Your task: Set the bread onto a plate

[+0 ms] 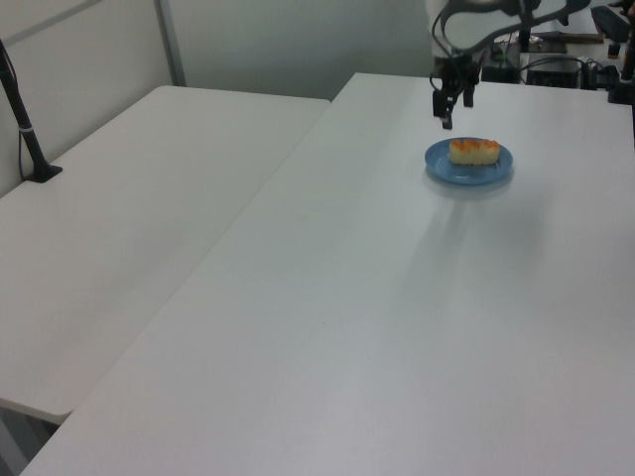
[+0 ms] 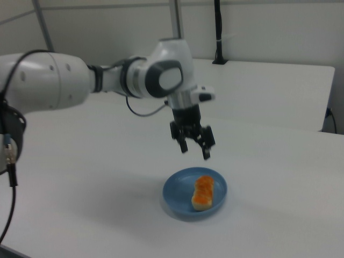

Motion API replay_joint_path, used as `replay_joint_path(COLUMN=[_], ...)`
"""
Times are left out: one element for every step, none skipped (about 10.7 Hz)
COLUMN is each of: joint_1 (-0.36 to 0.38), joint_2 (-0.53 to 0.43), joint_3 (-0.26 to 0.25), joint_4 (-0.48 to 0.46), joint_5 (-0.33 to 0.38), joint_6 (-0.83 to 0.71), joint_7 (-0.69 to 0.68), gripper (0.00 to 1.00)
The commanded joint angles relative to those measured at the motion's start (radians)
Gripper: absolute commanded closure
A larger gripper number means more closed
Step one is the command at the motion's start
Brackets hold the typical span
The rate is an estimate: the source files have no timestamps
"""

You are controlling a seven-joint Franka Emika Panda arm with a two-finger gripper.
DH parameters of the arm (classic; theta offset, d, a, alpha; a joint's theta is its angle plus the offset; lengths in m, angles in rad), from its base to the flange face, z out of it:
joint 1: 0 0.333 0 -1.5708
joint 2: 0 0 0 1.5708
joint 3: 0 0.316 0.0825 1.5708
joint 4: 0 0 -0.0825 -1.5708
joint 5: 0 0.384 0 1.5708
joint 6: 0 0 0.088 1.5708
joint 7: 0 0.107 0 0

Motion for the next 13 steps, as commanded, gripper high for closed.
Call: replay_joint_path(joint_1=[0.026, 0.058, 0.092, 0.133, 0.182, 0.222, 0.261, 0.291, 0.337, 0.394, 0.416, 0.410, 0.413], joint_2=[-0.171, -0.210, -0.248, -0.285, -0.316, -0.331, -0.331, -0.328, -0.328, -0.328, -0.328, -0.331, -0.328], joint_3=[0.002, -0.007, -0.012, -0.012, -0.014, -0.015, -0.017, -0.030, -0.071, -0.130, -0.144, -0.136, -0.136], joint_4=[-0.029, -0.026, -0.026, -0.026, -0.031, -0.032, -0.031, -0.032, -0.031, -0.029, -0.028, -0.029, -0.029], joint_5=[0.016, 0.052, 0.080, 0.094, 0.106, 0.135, 0.145, 0.146, 0.146, 0.149, 0.149, 0.149, 0.149], joint_6=[-0.054, -0.086, -0.132, -0.187, -0.231, -0.267, -0.291, -0.292, -0.290, -0.287, -0.289, -0.292, -0.292], joint_7=[0.024, 0.024, 0.024, 0.026, 0.027, 0.037, 0.079, 0.092, 0.089, 0.081, 0.080, 0.077, 0.075], gripper=[0.00, 0.00, 0.00, 0.00, 0.00, 0.00, 0.00, 0.00, 0.00, 0.00, 0.00, 0.00, 0.00])
